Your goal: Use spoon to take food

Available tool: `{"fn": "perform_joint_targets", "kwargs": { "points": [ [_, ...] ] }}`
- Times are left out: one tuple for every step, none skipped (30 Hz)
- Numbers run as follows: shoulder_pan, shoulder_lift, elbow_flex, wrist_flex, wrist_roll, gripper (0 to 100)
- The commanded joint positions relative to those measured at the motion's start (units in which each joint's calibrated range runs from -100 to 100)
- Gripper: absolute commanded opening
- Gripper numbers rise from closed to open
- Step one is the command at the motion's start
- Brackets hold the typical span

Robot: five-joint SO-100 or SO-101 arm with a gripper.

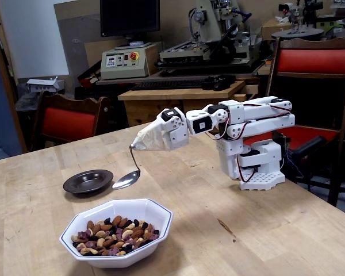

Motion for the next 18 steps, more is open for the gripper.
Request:
{"fn": "perform_joint_targets", "kwargs": {
  "points": [
    [0.07, -0.87, 0.67, 0.02, -0.10, 4],
    [-0.15, -0.87, 0.67, 0.02, -0.10, 4],
    [-0.22, -0.87, 0.67, 0.02, -0.10, 4],
    [-0.30, -0.87, 0.67, 0.02, -0.05, 4],
    [-0.30, -0.87, 0.67, 0.02, -0.20, 4],
    [-0.30, -0.87, 0.67, -0.14, -0.20, 4],
    [-0.30, -0.87, 0.67, -0.46, -0.20, 4],
    [-0.30, -0.87, 0.67, -0.54, -0.20, 4],
    [-0.30, -0.87, 0.58, -0.62, -0.20, 4],
    [-0.30, -0.87, 0.58, -0.62, -0.24, 4],
    [-0.30, -0.87, 0.49, -0.70, -0.24, 4],
    [-0.30, -0.87, 0.49, -0.70, -0.24, 4],
    [-0.30, -0.87, 0.40, -0.70, -0.24, 4],
    [-0.30, -0.87, -0.13, -0.70, -0.24, 4],
    [-0.30, -0.87, -1.01, -0.70, -0.24, 4],
    [-0.30, -0.87, -2.25, -0.70, -0.24, 4],
    [-0.30, -0.87, -3.67, -0.70, -0.24, 4],
    [-0.30, -0.27, -5.08, -0.70, -0.24, 4]
  ]
}}
